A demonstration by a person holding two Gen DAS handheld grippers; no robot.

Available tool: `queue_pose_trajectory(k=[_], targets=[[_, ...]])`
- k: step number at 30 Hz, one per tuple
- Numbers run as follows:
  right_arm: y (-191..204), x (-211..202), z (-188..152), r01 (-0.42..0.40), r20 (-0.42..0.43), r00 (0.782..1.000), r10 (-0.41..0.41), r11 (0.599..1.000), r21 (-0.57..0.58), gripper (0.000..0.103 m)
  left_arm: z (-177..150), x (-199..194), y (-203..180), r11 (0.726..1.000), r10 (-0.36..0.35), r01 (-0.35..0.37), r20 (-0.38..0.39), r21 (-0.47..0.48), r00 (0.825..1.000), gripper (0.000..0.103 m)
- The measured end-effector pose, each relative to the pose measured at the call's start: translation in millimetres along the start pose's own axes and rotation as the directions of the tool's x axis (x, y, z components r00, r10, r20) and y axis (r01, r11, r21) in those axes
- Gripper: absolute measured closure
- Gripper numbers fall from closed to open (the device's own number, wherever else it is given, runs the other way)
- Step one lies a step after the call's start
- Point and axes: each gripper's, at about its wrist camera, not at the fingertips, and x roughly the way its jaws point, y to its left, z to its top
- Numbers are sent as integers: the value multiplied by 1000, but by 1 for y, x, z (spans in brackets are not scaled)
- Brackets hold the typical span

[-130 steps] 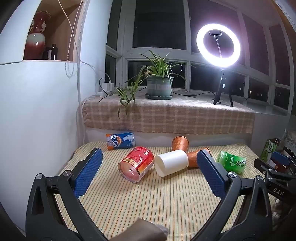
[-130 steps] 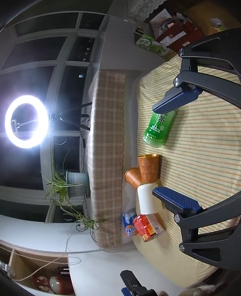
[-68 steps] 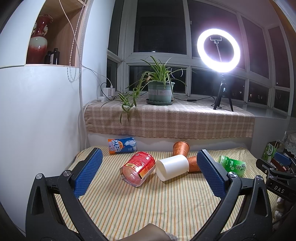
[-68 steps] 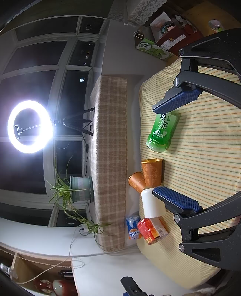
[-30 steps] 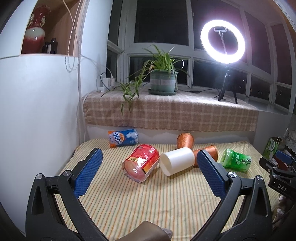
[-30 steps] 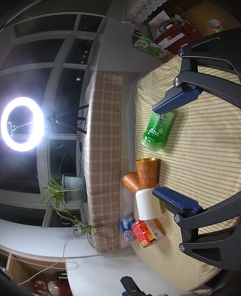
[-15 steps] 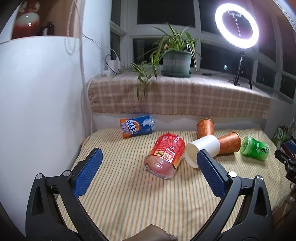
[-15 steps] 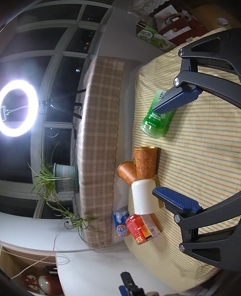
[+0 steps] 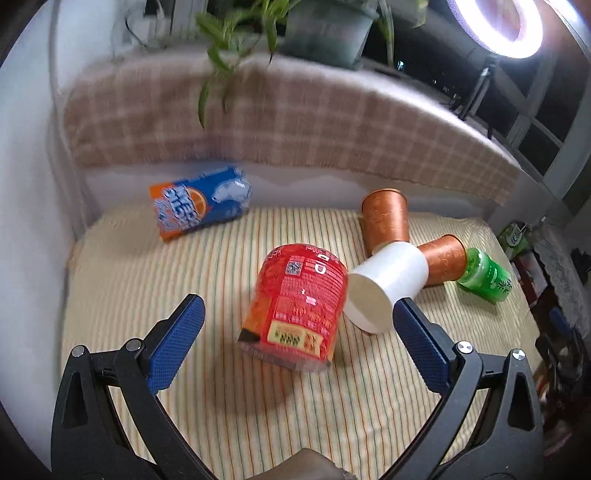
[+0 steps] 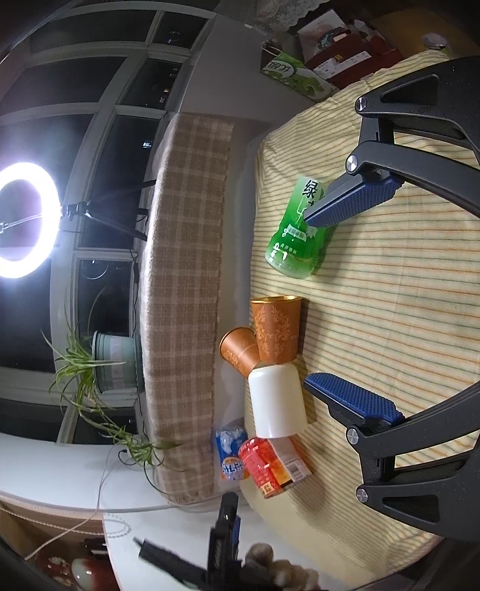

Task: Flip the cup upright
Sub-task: 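Move the left tool down and grasp the red jar lying sideways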

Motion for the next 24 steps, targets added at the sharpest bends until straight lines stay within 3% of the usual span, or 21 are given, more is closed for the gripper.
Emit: queue_pose_trajectory(k=[2,11,22,24], targets=[[-3,1,-2,7,-5,1000,-7,1000,7,22,8,17,6,999,-43,42,-71,-15,997,0],[-14,5,-5,32,-18,999,-31,999,36,22,22,62,14,998,-57,59,-235,5,970,0],[-20,8,-9,46,-28,999,-45,998,51,22,15,83,12,997,-53,66,-306,34,951,0],[-20,8,-9,49,-28,998,-47,997,51,22,14,84,12,997,-54,68,-308,34,950,8]])
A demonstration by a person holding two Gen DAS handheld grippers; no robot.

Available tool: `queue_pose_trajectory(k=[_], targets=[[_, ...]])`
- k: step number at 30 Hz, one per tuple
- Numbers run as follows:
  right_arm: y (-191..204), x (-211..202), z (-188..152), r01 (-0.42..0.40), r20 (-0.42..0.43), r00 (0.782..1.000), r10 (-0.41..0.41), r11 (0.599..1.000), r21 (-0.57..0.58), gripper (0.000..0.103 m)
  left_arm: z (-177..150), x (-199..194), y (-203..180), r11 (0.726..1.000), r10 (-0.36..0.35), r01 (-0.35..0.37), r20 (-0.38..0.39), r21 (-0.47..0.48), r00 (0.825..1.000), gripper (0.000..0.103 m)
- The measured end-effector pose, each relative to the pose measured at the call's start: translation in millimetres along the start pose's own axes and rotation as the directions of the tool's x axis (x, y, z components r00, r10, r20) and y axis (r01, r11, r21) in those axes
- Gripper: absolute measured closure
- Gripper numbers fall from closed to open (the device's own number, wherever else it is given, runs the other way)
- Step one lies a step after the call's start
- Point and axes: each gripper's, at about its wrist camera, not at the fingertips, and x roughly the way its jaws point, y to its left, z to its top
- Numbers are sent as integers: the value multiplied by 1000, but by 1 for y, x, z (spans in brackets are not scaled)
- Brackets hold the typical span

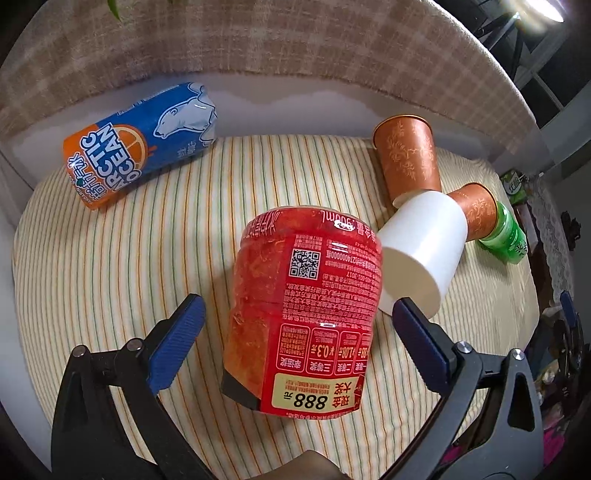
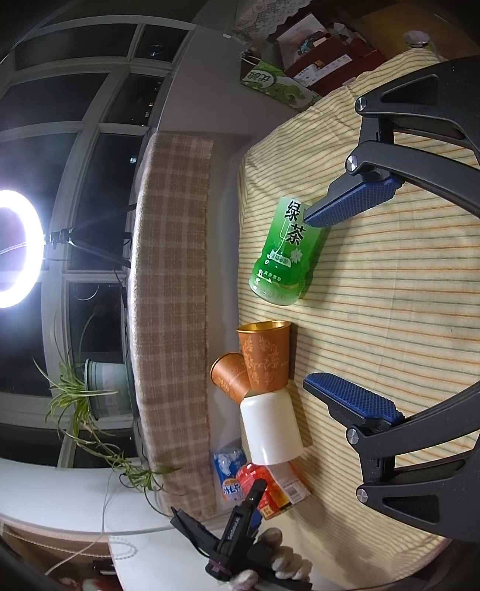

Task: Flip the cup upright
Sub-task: 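Move the left tool down and grasp the red jar lying sideways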

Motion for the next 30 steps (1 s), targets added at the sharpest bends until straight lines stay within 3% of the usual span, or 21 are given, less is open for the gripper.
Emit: queue_pose_trajectory(k=[3,17,25,30], targets=[[-1,0,0,6,1,1000,-6,1000,1,22,0,3,0,1000,-8,8,-14,-2,1000,18],[-4,-7,0,4,11,1000,-4,1000,6,22,-23,-33,-12,997,51,-55,60,55,997,20],[-6,-14,-3,1,20,1000,-1,1000,-1,22,-55,-48,-56,986,52,-63,74,152,996,20],[-11,-17,-6,7,15,1000,-7,1000,0,22,-67,-40,-107,964,12,-30,68,265,998,20]])
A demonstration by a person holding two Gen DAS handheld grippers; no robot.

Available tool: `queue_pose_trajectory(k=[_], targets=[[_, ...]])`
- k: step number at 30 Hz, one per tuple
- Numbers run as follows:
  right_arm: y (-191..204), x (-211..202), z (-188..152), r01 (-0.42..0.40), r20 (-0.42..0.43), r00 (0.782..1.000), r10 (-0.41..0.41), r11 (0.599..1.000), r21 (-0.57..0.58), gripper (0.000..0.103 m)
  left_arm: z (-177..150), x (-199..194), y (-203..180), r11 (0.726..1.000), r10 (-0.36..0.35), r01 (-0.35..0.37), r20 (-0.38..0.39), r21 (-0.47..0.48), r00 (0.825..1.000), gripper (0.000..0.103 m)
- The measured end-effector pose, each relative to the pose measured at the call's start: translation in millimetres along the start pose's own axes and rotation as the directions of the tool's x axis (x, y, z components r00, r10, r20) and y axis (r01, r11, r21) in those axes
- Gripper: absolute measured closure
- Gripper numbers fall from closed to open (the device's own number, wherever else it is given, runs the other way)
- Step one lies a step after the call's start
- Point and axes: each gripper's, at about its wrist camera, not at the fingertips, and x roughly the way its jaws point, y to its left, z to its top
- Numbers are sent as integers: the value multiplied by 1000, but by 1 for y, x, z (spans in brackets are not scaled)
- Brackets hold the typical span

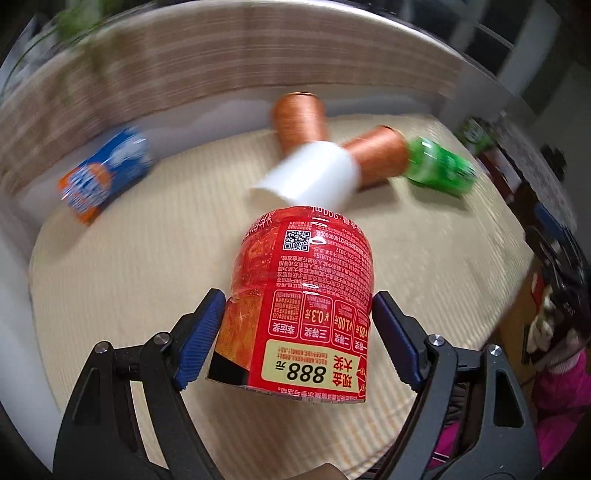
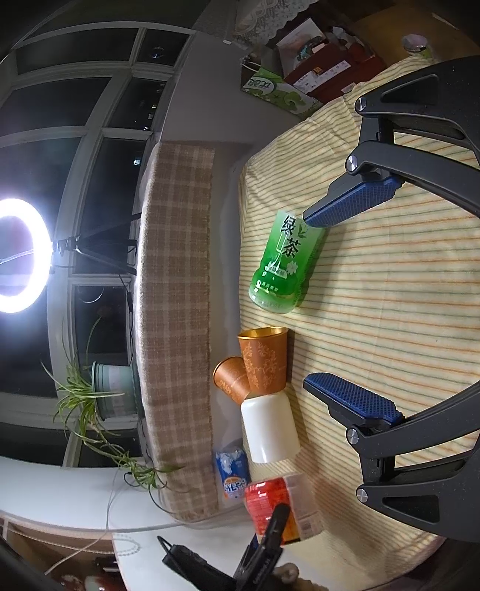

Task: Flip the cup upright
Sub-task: 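Move the left tool down and grasp the red jar lying sideways, then lift the red jar with the left tool toward the right tool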

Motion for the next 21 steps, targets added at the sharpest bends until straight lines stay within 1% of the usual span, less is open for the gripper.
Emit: queue_pose_trajectory(k=[5,10,13,17,21], targets=[[-12,-5,-3,10,-3,1000,-10,1000,8,22,6,22,-52,991,-57,59,-18,123,998,20],[-25,-7,-8,5,-13,1000,-5,1000,-2,22,9,45,-85,973,-89,97,-47,210,995,20],[-29,-8,-9,-19,-23,1000,19,1000,-22,22,9,53,-93,965,-92,102,-53,242,994,20],[-26,-4,-9,-63,-46,997,59,993,-98,22,10,57,-96,961,-97,105,-42,255,994,19],[-18,2,-9,-152,-85,987,139,974,-168,22,6,58,-93,962,-84,92,-41,259,996,18]])
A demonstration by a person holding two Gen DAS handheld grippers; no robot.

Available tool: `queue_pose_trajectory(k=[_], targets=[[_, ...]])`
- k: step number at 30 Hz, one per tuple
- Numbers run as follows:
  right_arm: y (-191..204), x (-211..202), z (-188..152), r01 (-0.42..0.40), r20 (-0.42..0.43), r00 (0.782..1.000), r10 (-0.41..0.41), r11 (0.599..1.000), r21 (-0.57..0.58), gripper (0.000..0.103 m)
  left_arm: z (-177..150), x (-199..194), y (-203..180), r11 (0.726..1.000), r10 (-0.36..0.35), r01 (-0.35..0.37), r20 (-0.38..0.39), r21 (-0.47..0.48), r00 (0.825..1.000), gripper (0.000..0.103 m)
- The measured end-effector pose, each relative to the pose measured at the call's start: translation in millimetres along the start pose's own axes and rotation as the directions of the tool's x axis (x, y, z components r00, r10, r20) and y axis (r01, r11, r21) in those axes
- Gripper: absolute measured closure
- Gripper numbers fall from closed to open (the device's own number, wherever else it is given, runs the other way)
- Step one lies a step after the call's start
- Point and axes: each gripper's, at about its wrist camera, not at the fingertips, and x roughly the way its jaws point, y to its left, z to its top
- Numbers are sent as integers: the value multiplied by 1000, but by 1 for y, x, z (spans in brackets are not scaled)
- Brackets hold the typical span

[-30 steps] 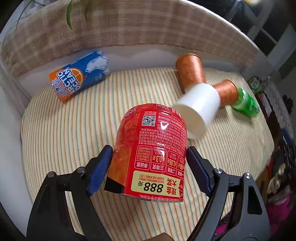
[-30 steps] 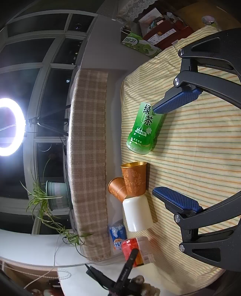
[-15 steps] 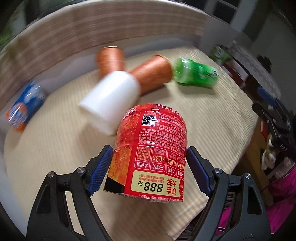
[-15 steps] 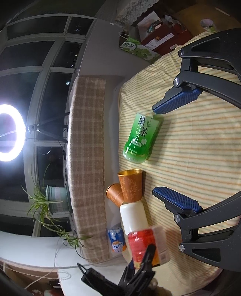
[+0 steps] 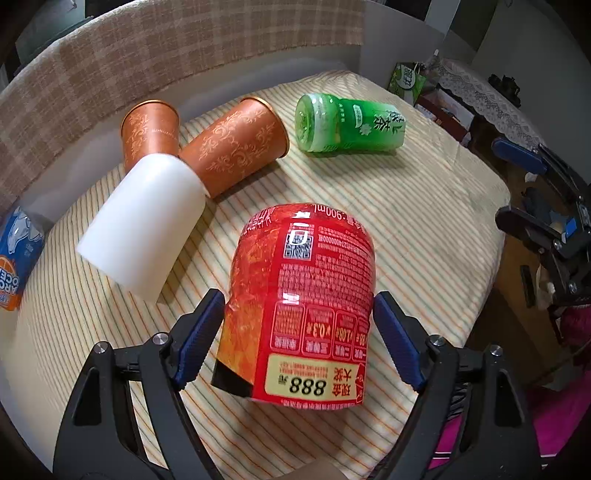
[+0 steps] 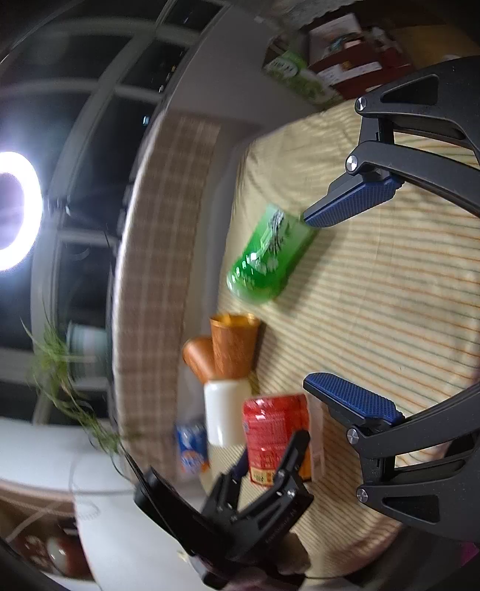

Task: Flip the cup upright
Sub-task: 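Lift the red jar with the left tool toward the right tool, then grasp the red jar with the right tool while the left tool releases it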

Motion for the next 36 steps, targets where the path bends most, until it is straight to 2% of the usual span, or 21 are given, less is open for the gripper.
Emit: queue_pose_trajectory(k=[4,8,11,15,18,20,26,27,29,32,36], targets=[[9,10,4,-107,-25,994,106,992,-73,22,-4,0,3,1000,-7,7,-8,-11,1000,17],[21,19,11,-234,-65,972,225,956,-179,22,-4,-3,11,999,-9,9,-4,-45,1000,15],[31,24,19,-330,-104,944,313,899,-289,22,-6,-10,14,998,7,-7,5,-58,1000,15],[43,28,28,-394,-152,919,364,817,-422,22,-10,-20,19,996,15,-13,19,-83,1000,15],[56,30,33,-442,-198,895,401,733,-517,22,-16,-32,23,995,30,-26,36,-100,999,15],[68,33,36,-470,-237,878,416,658,-588,22,-23,-43,26,992,35,-27,57,-121,998,15],[97,42,42,-494,-313,855,414,463,-736,22,-63,-73,34,971,70,-46,93,-235,993,15],[101,43,43,-493,-321,853,412,433,-754,22,-69,-76,34,967,72,-47,93,-251,993,15],[111,44,42,-479,-337,854,396,348,-806,22,-87,-80,34,953,83,-54,85,-299,993,15],[124,47,39,-472,-365,852,376,252,-845,22,-107,-84,33,931,95,-62,75,-361,993,15],[137,55,36,-478,-408,844,347,147,-866,22,-137,-85,29,895,114,-83,46,-437,992,15]])
